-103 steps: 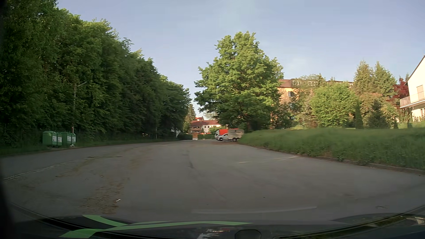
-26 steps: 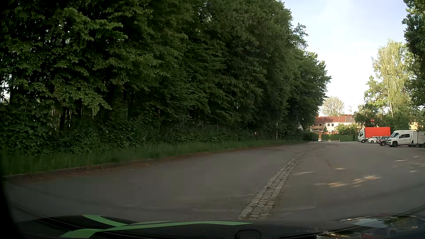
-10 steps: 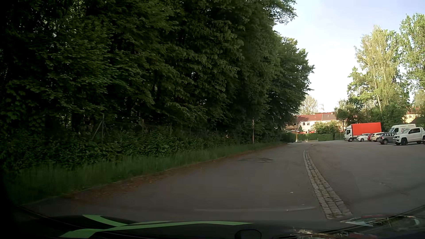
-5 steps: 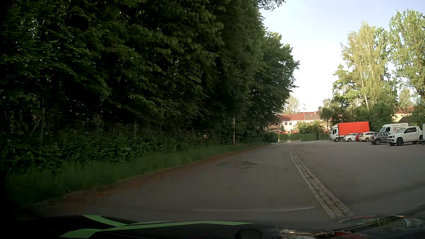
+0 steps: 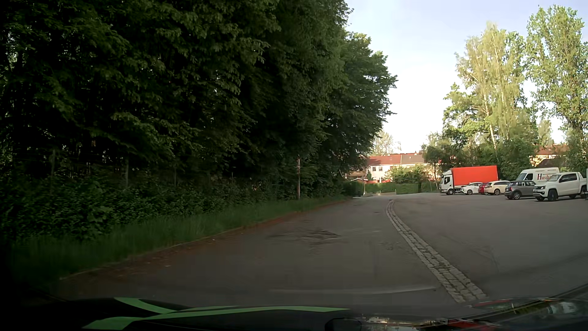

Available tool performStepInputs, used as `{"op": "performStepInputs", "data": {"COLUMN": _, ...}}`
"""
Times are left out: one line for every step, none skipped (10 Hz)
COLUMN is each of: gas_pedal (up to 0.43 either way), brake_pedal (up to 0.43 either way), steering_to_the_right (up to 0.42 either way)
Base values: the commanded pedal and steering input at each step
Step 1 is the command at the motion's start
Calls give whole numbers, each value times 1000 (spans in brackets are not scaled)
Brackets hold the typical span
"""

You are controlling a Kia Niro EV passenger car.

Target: Follow the waypoints while adhering to traffic rules and regulations

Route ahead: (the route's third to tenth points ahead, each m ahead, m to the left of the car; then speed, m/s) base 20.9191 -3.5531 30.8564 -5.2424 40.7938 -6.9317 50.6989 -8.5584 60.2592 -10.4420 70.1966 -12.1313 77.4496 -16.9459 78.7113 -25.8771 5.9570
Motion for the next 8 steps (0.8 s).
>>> {"op": "performStepInputs", "data": {"gas_pedal": 260, "brake_pedal": 0, "steering_to_the_right": 76}}
{"op": "performStepInputs", "data": {"gas_pedal": 260, "brake_pedal": 0, "steering_to_the_right": 72}}
{"op": "performStepInputs", "data": {"gas_pedal": 260, "brake_pedal": 0, "steering_to_the_right": 66}}
{"op": "performStepInputs", "data": {"gas_pedal": 260, "brake_pedal": 0, "steering_to_the_right": 61}}
{"op": "performStepInputs", "data": {"gas_pedal": 260, "brake_pedal": 0, "steering_to_the_right": 57}}
{"op": "performStepInputs", "data": {"gas_pedal": 280, "brake_pedal": 0, "steering_to_the_right": 53}}
{"op": "performStepInputs", "data": {"gas_pedal": 287, "brake_pedal": 0, "steering_to_the_right": 47}}
{"op": "performStepInputs", "data": {"gas_pedal": 287, "brake_pedal": 0, "steering_to_the_right": 39}}
